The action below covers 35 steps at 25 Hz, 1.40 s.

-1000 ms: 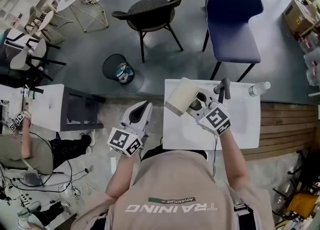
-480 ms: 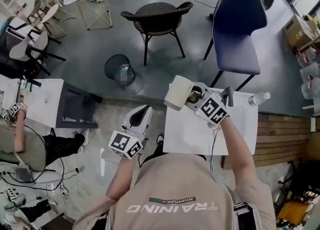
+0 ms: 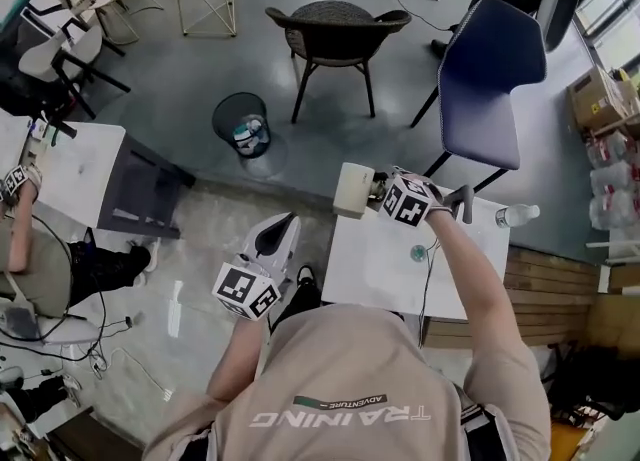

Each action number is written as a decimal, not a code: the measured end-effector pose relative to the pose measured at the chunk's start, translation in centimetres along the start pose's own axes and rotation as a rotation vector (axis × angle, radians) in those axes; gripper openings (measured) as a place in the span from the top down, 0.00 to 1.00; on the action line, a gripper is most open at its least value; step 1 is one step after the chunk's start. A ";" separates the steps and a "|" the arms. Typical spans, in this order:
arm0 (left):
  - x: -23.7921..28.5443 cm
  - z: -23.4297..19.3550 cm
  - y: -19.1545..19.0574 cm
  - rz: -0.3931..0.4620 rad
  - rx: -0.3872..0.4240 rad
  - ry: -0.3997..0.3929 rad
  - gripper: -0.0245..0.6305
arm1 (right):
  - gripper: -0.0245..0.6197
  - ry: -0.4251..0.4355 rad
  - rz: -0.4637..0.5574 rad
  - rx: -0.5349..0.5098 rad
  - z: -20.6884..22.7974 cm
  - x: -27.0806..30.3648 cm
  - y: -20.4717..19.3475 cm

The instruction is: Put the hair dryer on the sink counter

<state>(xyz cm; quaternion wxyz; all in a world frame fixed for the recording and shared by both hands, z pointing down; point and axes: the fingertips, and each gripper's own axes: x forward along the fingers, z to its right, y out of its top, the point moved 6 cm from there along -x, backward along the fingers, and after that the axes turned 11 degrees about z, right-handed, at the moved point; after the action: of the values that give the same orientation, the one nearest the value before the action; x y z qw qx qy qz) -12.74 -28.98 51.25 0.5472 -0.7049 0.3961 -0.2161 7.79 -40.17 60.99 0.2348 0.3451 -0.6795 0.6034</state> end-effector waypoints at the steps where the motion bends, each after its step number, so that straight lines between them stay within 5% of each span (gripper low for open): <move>1: -0.4 -0.2 -0.1 0.003 -0.005 0.010 0.95 | 0.63 0.012 -0.031 -0.003 0.0 0.7 -0.7; 9: -3.4 -1.9 -0.6 -0.015 -0.010 0.080 0.95 | 0.63 0.084 -0.185 0.012 0.4 4.1 -4.3; 15: -4.4 -1.3 -0.6 -0.028 -0.011 0.091 0.95 | 0.63 0.085 -0.215 0.090 0.7 5.3 -6.2; 35: -5.0 0.6 -0.7 -0.083 0.021 0.082 0.95 | 0.63 0.119 -0.307 0.050 0.7 8.0 -10.1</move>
<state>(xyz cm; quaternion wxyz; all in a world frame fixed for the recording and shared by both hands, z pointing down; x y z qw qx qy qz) -15.07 -24.57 52.36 0.5286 -0.7053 0.3865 -0.2715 10.27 -42.69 73.40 0.3553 0.4144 -0.5882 0.5967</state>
